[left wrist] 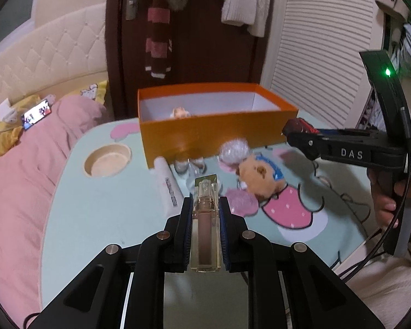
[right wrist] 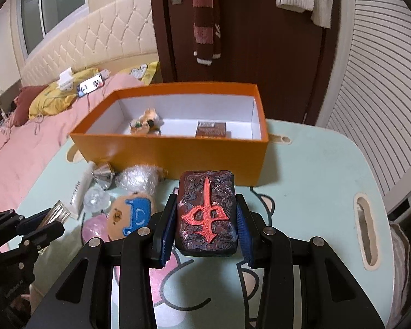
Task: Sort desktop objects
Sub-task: 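Carry the perfume bottle into the box with left gripper while right places the red box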
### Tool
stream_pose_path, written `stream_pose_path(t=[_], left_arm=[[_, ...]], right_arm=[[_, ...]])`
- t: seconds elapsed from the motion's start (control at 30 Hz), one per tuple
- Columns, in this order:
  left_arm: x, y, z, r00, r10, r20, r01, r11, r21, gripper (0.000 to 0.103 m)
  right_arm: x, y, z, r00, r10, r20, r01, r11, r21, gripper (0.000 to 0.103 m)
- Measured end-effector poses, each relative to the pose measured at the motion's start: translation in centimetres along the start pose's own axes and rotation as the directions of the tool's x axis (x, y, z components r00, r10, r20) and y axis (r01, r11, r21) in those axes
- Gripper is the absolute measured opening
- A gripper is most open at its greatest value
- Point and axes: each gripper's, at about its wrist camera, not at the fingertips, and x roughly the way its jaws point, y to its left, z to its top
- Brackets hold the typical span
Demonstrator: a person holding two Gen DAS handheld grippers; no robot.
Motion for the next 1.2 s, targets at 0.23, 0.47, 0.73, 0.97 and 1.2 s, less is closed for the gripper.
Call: stream_pose_path(t=[0.23,0.47,0.73,0.97,1.2], left_arm=[[0.4,0.9,4.7,0.998,-0.036,0.054,0.035,0.999,0.017,0.016],[3.7,1.7,10.5,0.995,-0.043,0.086,0.042,0.999,0.014,0.016],[9.8,2.2,13.6,0.999,-0.037,0.022,0.038,0.999,-0.025,0.016],[12.9,2.3,12.9,0.999,-0.021,-0.032,0.019,0.999,-0.048,0.016],[13.1,2.1,11.9,0.997,0.074,0.005,-0.074,0.997,-0.021,0.049]], right_arm=[[-0.6,0.2,2.1,0.999,0.032,0.044,-0.032,0.999,0.004,0.041],[0.9,0.6,5.6,0.996,0.047,0.075,-0.046,0.999,-0.007,0.041],[4.9,1.2,9.0,0.996,0.049,0.077,-0.05,0.999,0.009,0.041],[8.8,1.2,9.7,0.998,0.054,0.027,-0.055,0.998,0.026,0.041],[11.2,1.4,8.2,0.998,0.03,-0.047,-0.03,1.0,0.01,0.052]])
